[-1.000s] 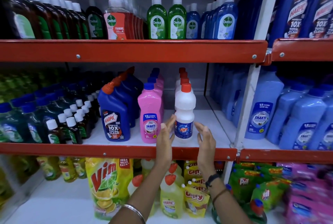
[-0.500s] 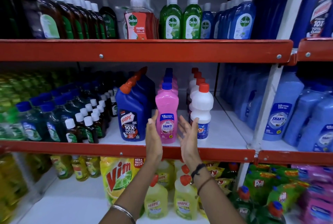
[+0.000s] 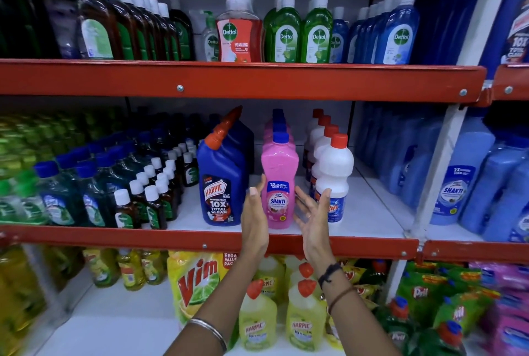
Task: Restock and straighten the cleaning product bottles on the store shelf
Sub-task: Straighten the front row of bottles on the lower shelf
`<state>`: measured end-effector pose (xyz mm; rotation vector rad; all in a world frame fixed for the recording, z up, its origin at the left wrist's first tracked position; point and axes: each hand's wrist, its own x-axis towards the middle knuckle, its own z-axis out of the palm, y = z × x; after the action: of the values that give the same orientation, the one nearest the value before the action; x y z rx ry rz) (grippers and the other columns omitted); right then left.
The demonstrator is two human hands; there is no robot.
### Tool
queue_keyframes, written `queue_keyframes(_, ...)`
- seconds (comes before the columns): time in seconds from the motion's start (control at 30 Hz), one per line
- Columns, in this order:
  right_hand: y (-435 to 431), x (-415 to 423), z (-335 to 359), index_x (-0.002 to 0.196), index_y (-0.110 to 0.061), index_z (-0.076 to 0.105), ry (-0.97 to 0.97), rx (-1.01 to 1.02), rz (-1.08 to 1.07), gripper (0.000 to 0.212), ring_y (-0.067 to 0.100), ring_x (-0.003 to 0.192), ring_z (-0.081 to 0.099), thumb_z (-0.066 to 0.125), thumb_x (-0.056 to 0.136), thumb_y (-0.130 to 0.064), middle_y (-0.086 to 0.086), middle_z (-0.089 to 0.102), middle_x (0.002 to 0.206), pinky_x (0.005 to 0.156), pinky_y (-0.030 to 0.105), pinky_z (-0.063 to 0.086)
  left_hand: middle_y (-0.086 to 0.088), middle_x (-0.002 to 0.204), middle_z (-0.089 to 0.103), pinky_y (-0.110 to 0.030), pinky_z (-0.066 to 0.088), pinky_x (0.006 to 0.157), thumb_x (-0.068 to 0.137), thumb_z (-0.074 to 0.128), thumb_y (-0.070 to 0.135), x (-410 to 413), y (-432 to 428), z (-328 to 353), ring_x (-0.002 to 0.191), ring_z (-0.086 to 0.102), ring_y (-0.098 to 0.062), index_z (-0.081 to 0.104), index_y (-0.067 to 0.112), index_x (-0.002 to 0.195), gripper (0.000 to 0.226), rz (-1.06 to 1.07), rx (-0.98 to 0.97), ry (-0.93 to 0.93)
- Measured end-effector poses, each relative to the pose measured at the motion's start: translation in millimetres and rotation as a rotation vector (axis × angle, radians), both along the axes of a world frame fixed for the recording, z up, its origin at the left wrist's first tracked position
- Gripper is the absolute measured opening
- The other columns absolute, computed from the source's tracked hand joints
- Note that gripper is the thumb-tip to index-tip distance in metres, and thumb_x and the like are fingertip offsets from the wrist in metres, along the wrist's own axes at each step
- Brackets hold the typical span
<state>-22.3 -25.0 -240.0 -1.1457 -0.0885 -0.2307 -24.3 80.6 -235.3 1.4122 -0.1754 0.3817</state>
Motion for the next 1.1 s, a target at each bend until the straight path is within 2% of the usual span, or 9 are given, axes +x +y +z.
queue_keyframes(0.3, 5, -3, 2, 0.131, -0.014, 0.052, -0.014, -0.042, -0.030, 0.089, 0.020, 0.121, 0.053, 0.025, 0.069, -0.073, 0.009, 0.054, 0.136, 0.097, 0.031, 0.042, 0.031, 0.125, 0.042, 0.001, 0.041, 0.079, 0.091, 0.015, 0.057, -7, 2, 1, 0.105, 0.044, 0.022, 0.039, 0.042, 0.137, 0.053, -0.006, 0.034, -0.056)
queue_keyframes(0.4, 12, -12, -4, 0.129, -0.018, 0.053, -0.076, -0.066, -0.139, 0.075, 0.012, 0.120, 0.052, 0.024, 0.081, -0.067, 0.004, 0.053, 0.137, 0.088, 0.013, 0.043, 0.024, 0.135, 0.042, -0.005, 0.040, 0.087, 0.098, 0.015, 0.057, -10, 4, -3, 0.114, 0.043, 0.019, 0.043, 0.052, 0.126, 0.039, 0.003, 0.035, -0.085)
queue_keyframes(0.5, 28, -22, -14, 0.117, -0.021, 0.059, -0.199, -0.117, -0.351, 0.056, 0.008, 0.115, 0.053, 0.028, 0.089, -0.059, 0.005, 0.058, 0.125, 0.079, 0.003, 0.042, 0.014, 0.136, 0.053, -0.021, 0.039, 0.101, 0.096, 0.024, 0.056, -17, 14, -15, 0.128, 0.046, 0.000, 0.056, 0.049, 0.117, 0.039, 0.172, -0.018, -0.233)
queue_keyframes(0.6, 51, -26, -23, 0.109, -0.021, 0.061, -0.330, -0.207, -0.384, 0.047, 0.010, 0.109, 0.055, 0.032, 0.087, -0.050, 0.005, 0.059, 0.114, 0.087, 0.015, 0.046, 0.004, 0.135, 0.057, -0.022, 0.039, 0.105, 0.096, 0.027, 0.061, -21, 38, -17, 0.130, 0.048, -0.012, 0.060, 0.040, 0.117, 0.044, 0.329, -0.015, -0.415)
queue_keyframes(0.73, 85, -14, -15, 0.127, -0.030, 0.051, -0.291, -0.334, -0.092, 0.065, 0.005, 0.128, 0.044, 0.028, 0.082, -0.071, -0.006, 0.051, 0.137, 0.103, 0.024, 0.037, 0.006, 0.144, 0.045, -0.029, 0.038, 0.108, 0.093, 0.021, 0.067, -4, 79, -11, 0.134, 0.041, -0.009, 0.049, 0.044, 0.129, 0.050, 0.403, 0.003, -0.276)
queue_keyframes(0.83, 103, 4, -3, 0.139, -0.023, 0.042, -0.141, -0.182, 0.053, 0.068, 0.005, 0.132, 0.040, 0.026, 0.086, -0.064, -0.003, 0.043, 0.147, 0.097, 0.014, 0.036, 0.007, 0.139, 0.048, -0.015, 0.049, 0.089, 0.101, 0.020, 0.053, 7, 101, -14, 0.122, 0.051, 0.004, 0.041, 0.044, 0.133, 0.040, 0.288, -0.012, -0.174)
queue_keyframes(0.9, 107, 11, 1, 0.139, -0.016, 0.041, -0.084, -0.120, 0.083, 0.059, 0.013, 0.131, 0.042, 0.025, 0.095, -0.051, 0.004, 0.044, 0.145, 0.099, 0.019, 0.039, 0.007, 0.139, 0.048, -0.009, 0.049, 0.083, 0.100, 0.019, 0.054, 10, 109, -16, 0.113, 0.052, 0.014, 0.041, 0.043, 0.135, 0.042, 0.241, 0.028, -0.135)
queue_keyframes(1.0, 109, 10, 6, 0.138, -0.015, 0.043, -0.042, -0.106, 0.106, 0.054, 0.019, 0.125, 0.046, 0.021, 0.098, -0.043, 0.007, 0.049, 0.139, 0.095, 0.023, 0.043, 0.007, 0.143, 0.047, -0.028, 0.052, 0.093, 0.083, 0.021, 0.081, 11, 115, -17, 0.123, 0.052, -0.003, 0.040, 0.060, 0.128, 0.053, 0.214, 0.086, -0.113)
queue_keyframes(1.1, 108, 6, 8, 0.136, -0.015, 0.046, -0.023, -0.093, 0.085, 0.051, 0.015, 0.116, 0.050, 0.022, 0.098, -0.040, 0.008, 0.052, 0.135, 0.100, 0.031, 0.043, 0.005, 0.146, 0.045, -0.037, 0.048, 0.101, 0.080, 0.018, 0.084, 11, 114, -16, 0.129, 0.048, -0.012, 0.037, 0.063, 0.127, 0.055, 0.245, 0.131, -0.101)
